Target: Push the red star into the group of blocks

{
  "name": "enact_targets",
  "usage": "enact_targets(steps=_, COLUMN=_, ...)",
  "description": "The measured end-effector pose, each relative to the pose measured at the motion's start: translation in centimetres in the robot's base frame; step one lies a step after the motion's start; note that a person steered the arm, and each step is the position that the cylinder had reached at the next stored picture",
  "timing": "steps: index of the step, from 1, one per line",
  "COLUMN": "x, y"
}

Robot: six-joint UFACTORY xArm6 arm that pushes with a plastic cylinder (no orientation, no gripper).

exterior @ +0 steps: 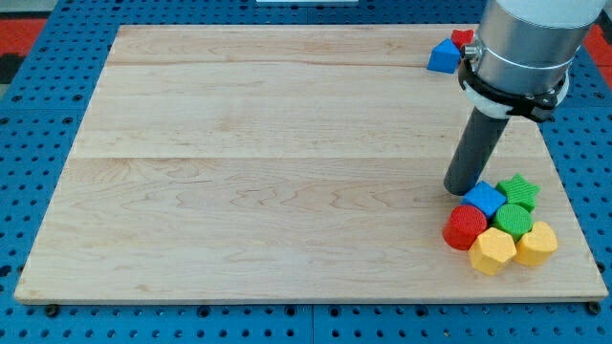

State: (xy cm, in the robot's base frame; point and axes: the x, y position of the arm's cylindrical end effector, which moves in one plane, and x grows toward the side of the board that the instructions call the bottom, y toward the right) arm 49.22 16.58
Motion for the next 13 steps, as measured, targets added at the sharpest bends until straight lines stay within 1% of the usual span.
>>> enact_targets(steps=1, x=-0.1, y=-2.6)
enact_targets(steps=2, x=-3.1, y=-3.1)
enact_targets(steps=3, x=-8.3, y=-1.0)
enact_targets(steps=5, x=-21.2, y=-0.6)
enact_targets(steps=6, x=-26.7, y=-0.9)
enact_targets(steps=7, x=-30.0, y=-1.0)
enact_targets(steps=8, x=-30.0, y=0.1)
enact_targets(steps=9, x=-30.1, y=3.9)
enact_targets(steps=10, x=-29.8, y=5.2)
enact_targets(steps=11, x=-27.0, y=7.1)
enact_targets(steps=13, x=-22.8, y=7.5)
